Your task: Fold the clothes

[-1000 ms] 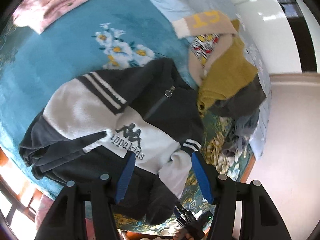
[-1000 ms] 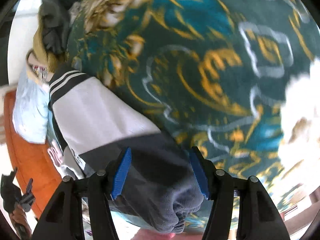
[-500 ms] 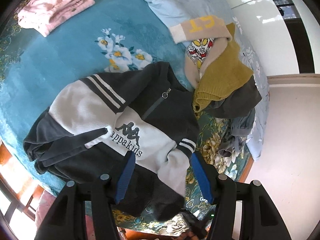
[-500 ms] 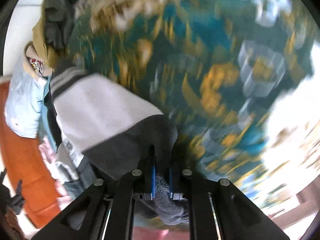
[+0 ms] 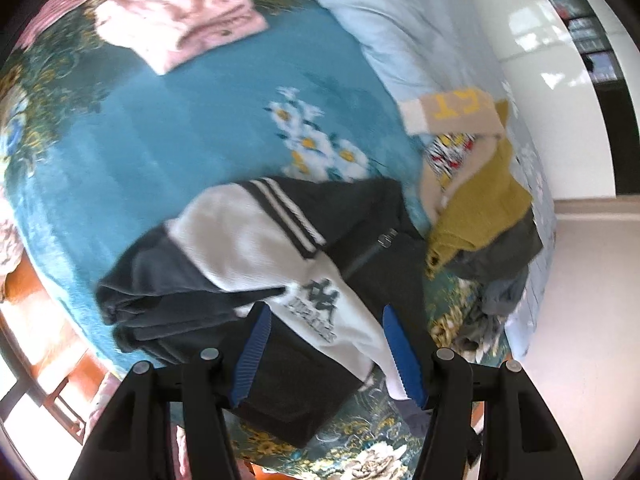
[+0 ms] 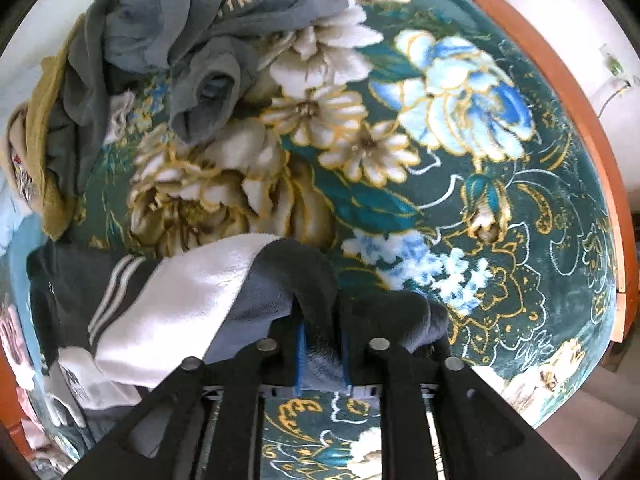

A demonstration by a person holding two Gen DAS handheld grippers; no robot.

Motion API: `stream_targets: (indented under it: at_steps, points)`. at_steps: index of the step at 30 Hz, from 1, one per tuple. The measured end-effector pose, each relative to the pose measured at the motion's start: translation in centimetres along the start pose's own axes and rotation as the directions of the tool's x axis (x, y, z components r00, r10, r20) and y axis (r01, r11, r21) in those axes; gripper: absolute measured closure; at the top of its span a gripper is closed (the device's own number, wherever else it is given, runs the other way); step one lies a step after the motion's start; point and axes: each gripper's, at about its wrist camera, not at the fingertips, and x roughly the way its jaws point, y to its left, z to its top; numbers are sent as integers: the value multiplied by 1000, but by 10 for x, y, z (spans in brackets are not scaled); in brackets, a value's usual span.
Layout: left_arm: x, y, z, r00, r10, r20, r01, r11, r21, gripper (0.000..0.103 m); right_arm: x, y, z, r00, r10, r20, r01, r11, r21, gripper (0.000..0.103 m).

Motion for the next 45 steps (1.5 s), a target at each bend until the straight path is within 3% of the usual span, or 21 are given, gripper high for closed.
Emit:
stream_targets:
  at_steps: [1,2,6,8,14,18,21,27,29,31,33,36,38,39,40,42,43,45]
  points:
    - [0,9,2,1000,7,4,-7,1000,-8,40,-6,-1,0,1000,-3,21,3,1000,8,67]
    - [0,20,5,1000,14,7,-14,1000,-15,40,-12,-3,1,999,-7,41,6,1000,16,62]
    - [10,68,19,999,48,9,-48,998,-44,40,-53,11,-13,993,30,115,-32,999,16,61]
    - [22,95,27,998,69,-1,-69,996,-62,40,-67,28,-31,992,57,115,-58,998,10,53]
    - [74,191,53,989,125,-84,-138,975,-176,40,-61,107,-94,991,136,11,-136,990,20,50]
    - [105,239,49,977,118,-177,-155,964,-215,40,-55,160,-135,980,189,-61,-187,982,32,50]
    - [124,257,40,972,77,-222,-126,969,-213,40,-51,207,-155,972,209,-108,-211,977,-10,50]
    - [171,239,43,951,51,-305,-70,996,-51,43,-53,300,-175,965,207,-163,-237,951,-196,50]
    - [183,233,41,936,29,-352,-52,997,-56,61,-57,318,-183,965,199,-170,-237,940,-247,50]
    - [189,223,37,923,5,-385,-20,999,-35,87,-60,331,-188,968,185,-172,-228,931,-285,49]
    - [184,210,34,925,47,-377,-28,998,56,93,-62,335,-190,968,180,-176,-225,933,-281,49]
    - [152,191,50,959,124,-256,-76,979,191,94,-62,335,-191,967,182,-179,-224,942,-251,49]
    - [116,178,74,978,181,-102,-147,950,276,94,-62,333,-191,965,195,-176,-231,948,-218,49]
    - [95,172,87,978,208,-13,-194,929,317,94,-63,331,-191,964,200,-173,-234,950,-205,49]
    - [74,166,101,970,228,79,-241,905,351,94,-63,330,-191,964,205,-170,-237,952,-192,49]
    - [45,154,122,936,260,239,-339,850,404,94,-64,329,-193,963,213,-164,-240,955,-175,49]
    - [37,150,127,919,262,293,-371,825,426,94,-64,327,-194,963,214,-162,-241,956,-166,49]
    - [41,133,135,882,275,384,-447,748,491,94,-63,322,-197,964,215,-159,-239,959,-150,49]
